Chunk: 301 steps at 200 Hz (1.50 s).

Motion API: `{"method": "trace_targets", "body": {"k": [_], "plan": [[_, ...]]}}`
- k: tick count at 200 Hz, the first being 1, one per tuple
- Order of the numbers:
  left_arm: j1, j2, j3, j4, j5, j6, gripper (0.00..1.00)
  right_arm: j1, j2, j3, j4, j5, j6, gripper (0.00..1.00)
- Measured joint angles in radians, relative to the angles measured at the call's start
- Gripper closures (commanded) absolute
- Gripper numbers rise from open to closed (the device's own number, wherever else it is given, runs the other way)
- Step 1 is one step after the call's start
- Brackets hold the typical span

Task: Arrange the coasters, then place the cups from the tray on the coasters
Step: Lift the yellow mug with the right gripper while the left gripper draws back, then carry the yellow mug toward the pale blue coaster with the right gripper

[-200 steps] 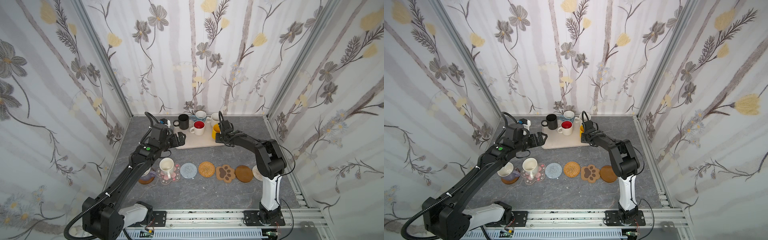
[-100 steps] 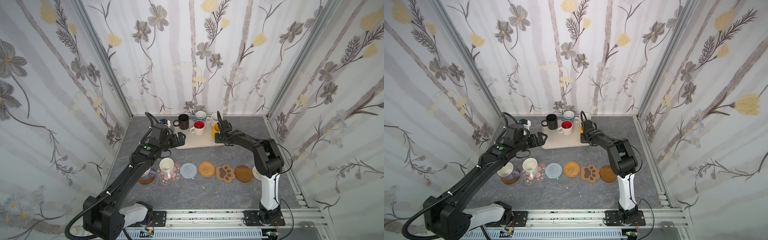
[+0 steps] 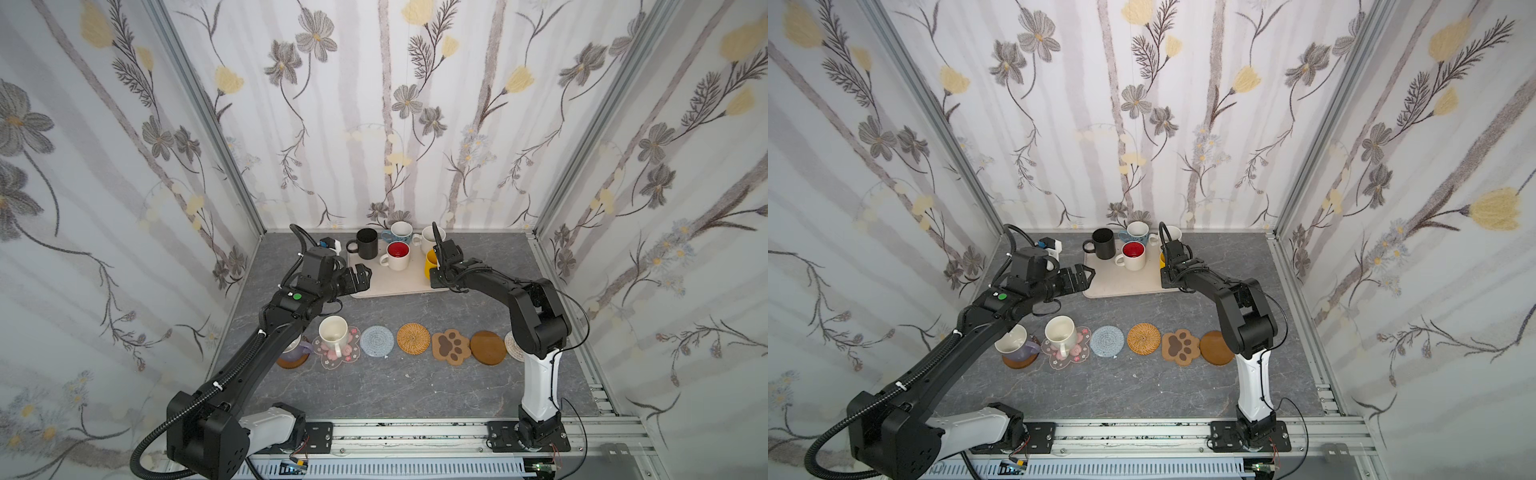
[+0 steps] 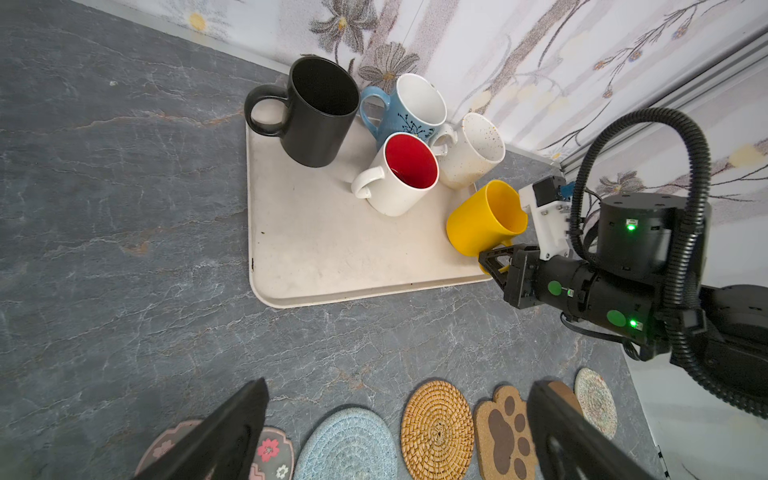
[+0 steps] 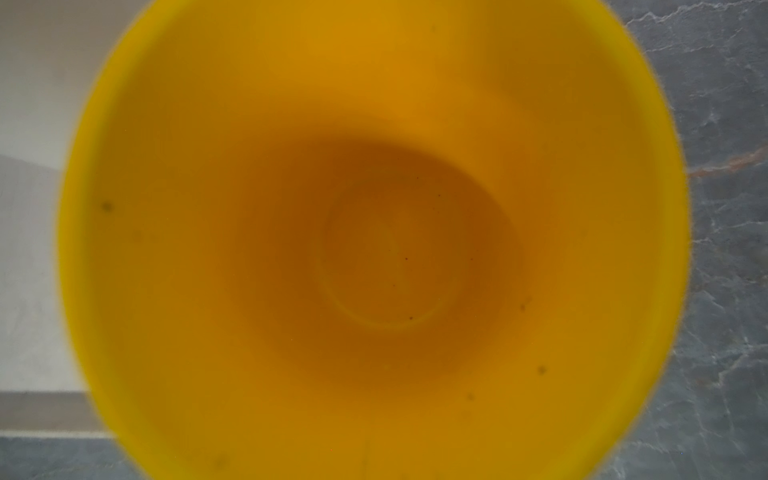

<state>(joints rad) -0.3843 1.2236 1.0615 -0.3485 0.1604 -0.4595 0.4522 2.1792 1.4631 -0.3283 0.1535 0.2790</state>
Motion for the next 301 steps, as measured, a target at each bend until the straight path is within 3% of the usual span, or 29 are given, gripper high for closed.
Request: {"method": "trace_targets", "body": {"k": [108,194,246,301], "plan": [[0.0,-0.024,-0.004,0.0,-0.03,0.008,0.0,0.121,-0.349,-0.135,0.01,-0.021,-0.103,1.0],[0.0,-0.027,-0.01,0.0,-0.058,0.011,0.0,0.325,-0.546,-0.258,-0.034,-0.038,-0.154,1.0],[0.0,-0.027,-0.012,0.0,-0.08,0.015,0.0,0.468,-0.637,-0.381,-0.023,-0.035,-0.159,1.0],[0.002,-0.015,-0.013,0.0,-0.106,0.015,0.0,0.586,-0.628,-0.466,0.005,-0.01,-0.142,1.0]]}}
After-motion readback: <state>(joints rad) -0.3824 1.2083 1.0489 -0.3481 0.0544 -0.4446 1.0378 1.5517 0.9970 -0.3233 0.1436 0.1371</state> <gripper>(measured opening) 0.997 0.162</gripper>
